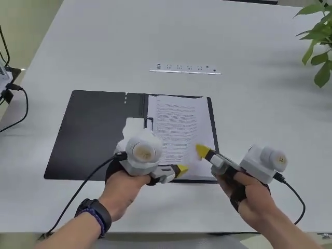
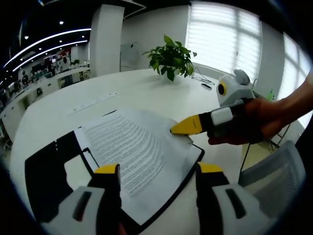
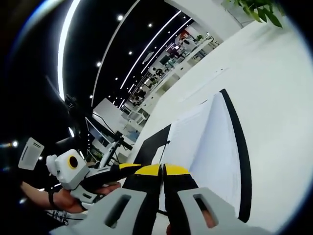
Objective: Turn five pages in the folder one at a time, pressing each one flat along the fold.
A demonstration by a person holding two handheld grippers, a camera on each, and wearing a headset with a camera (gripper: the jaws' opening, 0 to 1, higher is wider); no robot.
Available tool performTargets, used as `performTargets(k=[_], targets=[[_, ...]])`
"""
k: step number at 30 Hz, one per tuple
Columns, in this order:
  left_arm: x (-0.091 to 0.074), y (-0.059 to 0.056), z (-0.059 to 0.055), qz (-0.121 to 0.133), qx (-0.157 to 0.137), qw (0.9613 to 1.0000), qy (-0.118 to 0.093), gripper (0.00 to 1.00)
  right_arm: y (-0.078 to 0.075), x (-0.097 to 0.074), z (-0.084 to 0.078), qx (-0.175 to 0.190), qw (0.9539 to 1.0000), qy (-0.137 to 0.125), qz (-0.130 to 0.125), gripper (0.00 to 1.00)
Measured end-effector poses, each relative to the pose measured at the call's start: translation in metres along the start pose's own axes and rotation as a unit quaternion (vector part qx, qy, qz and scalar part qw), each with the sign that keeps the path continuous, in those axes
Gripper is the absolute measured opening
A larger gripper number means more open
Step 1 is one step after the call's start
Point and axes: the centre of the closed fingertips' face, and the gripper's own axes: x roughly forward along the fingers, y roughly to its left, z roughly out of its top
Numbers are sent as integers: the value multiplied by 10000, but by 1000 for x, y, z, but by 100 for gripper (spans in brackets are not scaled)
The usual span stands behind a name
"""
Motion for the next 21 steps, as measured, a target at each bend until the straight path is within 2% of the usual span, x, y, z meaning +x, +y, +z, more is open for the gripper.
performTargets(k=[12, 21], targets=[[-37, 34, -3, 343, 29, 9994, -71, 63, 34, 24, -2, -55, 9988, 102, 467, 0], [-71, 60, -7, 580, 47, 9982, -147, 64, 66, 45, -14, -166, 9956, 335, 865, 0]])
